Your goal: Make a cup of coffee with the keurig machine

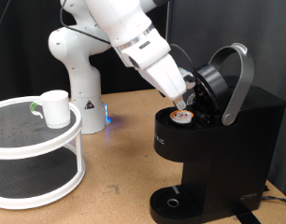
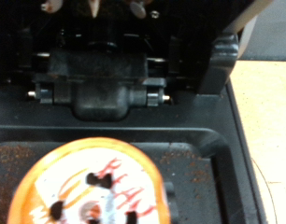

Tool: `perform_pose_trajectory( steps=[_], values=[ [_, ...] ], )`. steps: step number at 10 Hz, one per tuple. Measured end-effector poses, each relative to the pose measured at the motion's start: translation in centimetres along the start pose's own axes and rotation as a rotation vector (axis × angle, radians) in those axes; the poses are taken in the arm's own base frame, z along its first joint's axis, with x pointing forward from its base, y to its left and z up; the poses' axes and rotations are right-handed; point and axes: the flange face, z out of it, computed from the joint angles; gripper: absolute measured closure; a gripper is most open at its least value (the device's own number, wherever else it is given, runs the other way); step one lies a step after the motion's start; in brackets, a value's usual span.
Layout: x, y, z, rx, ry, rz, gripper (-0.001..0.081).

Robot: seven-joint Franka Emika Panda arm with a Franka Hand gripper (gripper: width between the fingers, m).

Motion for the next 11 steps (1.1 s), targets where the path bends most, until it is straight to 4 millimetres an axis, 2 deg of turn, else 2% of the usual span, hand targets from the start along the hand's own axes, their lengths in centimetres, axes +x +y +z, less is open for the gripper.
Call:
perform_pose_trajectory(
  steps=[2, 9, 10, 11],
  values=[
    [-0.1, 0.1, -1.9, 0.017, 0.059, -0.02, 0.0006],
    [-1.4, 0.5, -12.9, 0.096, 0.198, -0.002, 0.0006],
    [-1.6, 0.5, -13.7, 0.108, 0.2, 0.008, 0.0006],
    [-1.6, 0.5, -13.5, 0.108, 0.198, 0.009, 0.0006]
  ],
)
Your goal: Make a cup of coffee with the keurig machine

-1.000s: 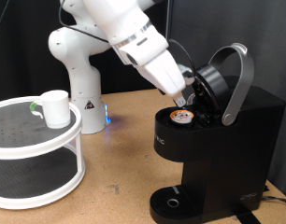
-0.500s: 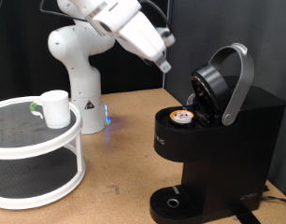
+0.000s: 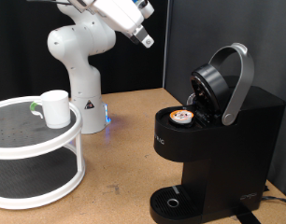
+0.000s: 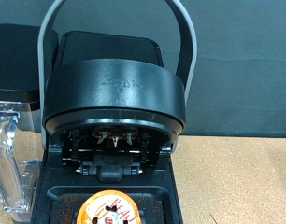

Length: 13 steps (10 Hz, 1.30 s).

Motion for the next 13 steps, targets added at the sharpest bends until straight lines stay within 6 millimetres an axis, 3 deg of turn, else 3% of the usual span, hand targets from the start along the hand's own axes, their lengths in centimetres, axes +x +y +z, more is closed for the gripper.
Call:
perform_pose_trajectory(
  steps=[4, 8, 13],
  values=[
    [2.5, -1.8, 1.4, 0.098, 0.122, 0.035, 0.0006],
    [5.9, -4.3, 5.0, 0.095, 0.083, 0.059, 0.0006],
    [6.3, -4.8, 5.3, 0.122, 0.115, 0.041, 0.0006]
  ],
)
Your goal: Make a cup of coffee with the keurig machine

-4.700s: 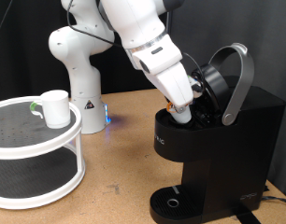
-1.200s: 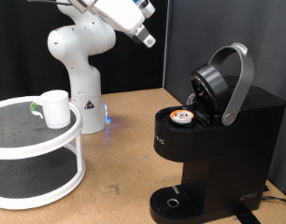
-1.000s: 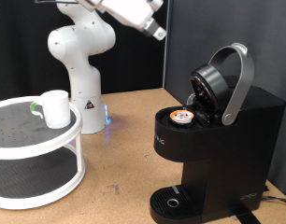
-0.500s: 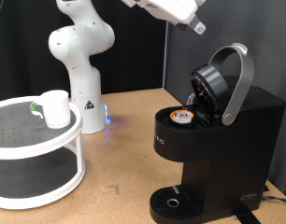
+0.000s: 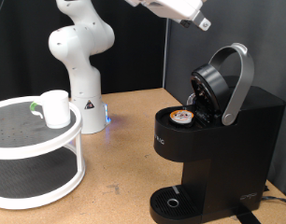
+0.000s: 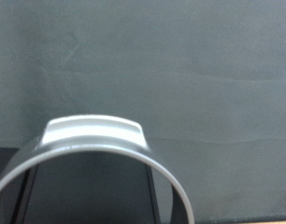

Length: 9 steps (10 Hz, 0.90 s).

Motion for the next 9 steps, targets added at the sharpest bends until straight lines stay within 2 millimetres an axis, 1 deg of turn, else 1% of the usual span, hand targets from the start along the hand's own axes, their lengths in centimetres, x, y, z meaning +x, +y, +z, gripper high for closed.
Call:
perform_pose_trajectory(
  steps=[4, 9],
  values=[
    [1.0, -1.5, 2.2, -0.006, -0.022, -0.036, 0.0006],
    [2.0, -3.1, 4.2, 0.005, -0.021, -0.055, 0.0006]
  ],
)
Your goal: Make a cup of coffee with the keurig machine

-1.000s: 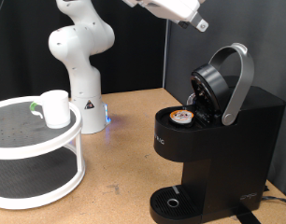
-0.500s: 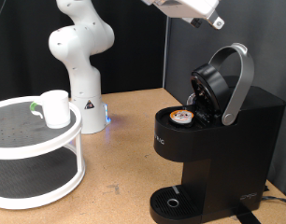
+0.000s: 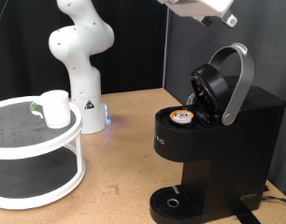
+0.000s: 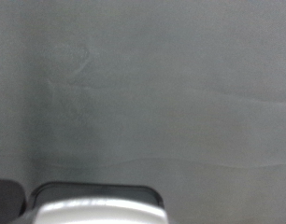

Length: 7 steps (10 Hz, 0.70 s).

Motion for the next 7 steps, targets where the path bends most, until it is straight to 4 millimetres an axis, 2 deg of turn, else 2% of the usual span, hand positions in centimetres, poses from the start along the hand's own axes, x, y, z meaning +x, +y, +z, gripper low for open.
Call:
perform_pose_trajectory(
  steps=[4, 7],
  values=[
    [2.0, -2.0, 2.8, 0.007, 0.016, 0.021, 0.0006],
    [3.3, -3.7, 5.9, -0.014, -0.003, 0.019, 0.0006]
  ],
)
